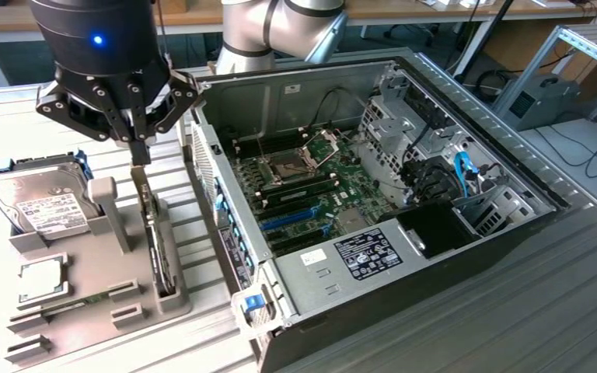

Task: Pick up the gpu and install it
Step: 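Reach for the gpu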

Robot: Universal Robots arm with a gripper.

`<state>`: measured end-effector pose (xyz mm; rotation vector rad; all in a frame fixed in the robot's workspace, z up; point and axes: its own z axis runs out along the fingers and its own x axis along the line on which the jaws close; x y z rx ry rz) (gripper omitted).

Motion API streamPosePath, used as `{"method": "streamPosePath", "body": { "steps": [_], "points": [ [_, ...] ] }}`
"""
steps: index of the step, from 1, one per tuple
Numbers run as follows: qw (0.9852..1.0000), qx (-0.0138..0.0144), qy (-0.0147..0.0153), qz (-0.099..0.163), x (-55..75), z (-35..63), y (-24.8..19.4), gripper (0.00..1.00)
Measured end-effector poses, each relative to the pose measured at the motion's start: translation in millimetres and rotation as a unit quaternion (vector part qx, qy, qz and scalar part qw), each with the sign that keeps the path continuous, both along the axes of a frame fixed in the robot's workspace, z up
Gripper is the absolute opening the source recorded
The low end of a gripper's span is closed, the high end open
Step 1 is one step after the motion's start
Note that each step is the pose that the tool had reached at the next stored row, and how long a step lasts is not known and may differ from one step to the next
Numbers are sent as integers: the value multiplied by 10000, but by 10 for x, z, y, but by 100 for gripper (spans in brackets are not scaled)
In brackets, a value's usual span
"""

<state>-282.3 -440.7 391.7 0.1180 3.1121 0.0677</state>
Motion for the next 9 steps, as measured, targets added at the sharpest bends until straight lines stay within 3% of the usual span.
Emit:
{"method": "streamPosePath", "body": {
  "steps": [9],
  "points": [
    [10000, 0, 0, 0, -2, -2, -40, 11]
  ]
}}
